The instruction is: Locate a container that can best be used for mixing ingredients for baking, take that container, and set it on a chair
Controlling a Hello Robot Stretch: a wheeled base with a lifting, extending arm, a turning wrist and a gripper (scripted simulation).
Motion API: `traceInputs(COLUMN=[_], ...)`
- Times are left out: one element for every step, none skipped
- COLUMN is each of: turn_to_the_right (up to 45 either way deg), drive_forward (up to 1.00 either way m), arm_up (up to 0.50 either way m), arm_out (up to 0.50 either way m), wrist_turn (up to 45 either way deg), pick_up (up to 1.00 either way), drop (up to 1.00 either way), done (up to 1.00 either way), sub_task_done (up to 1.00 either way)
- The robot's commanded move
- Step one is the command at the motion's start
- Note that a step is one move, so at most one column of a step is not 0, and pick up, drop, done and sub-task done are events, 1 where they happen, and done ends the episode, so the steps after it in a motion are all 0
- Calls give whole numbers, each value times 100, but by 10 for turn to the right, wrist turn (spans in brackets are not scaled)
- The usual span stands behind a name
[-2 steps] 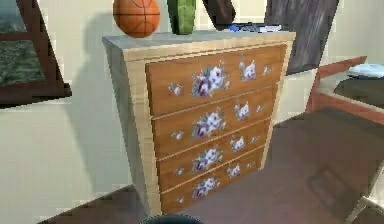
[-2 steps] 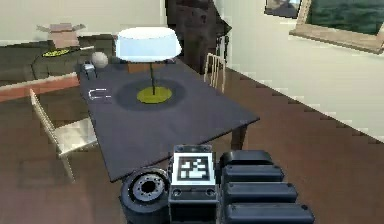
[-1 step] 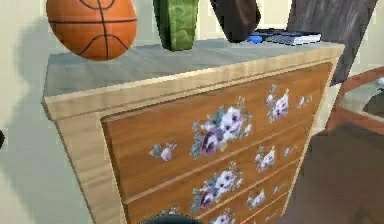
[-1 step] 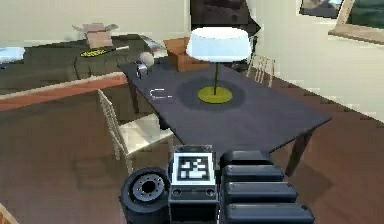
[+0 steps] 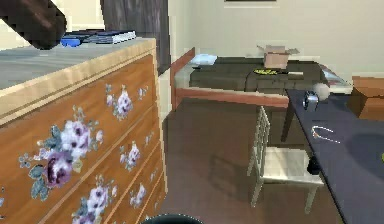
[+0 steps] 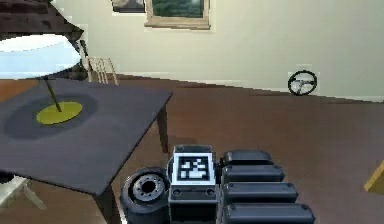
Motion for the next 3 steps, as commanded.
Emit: traceInputs(turn_to_the_right=[90,0,90], drive_forward=[0,100,0], arm_up=[0,0,0], arm_out=[0,0,0], wrist_turn=[0,0,0], pick_up=[0,0,0], drop=[0,0,0], done=[0,0,0], sub_task_done=[0,0,0])
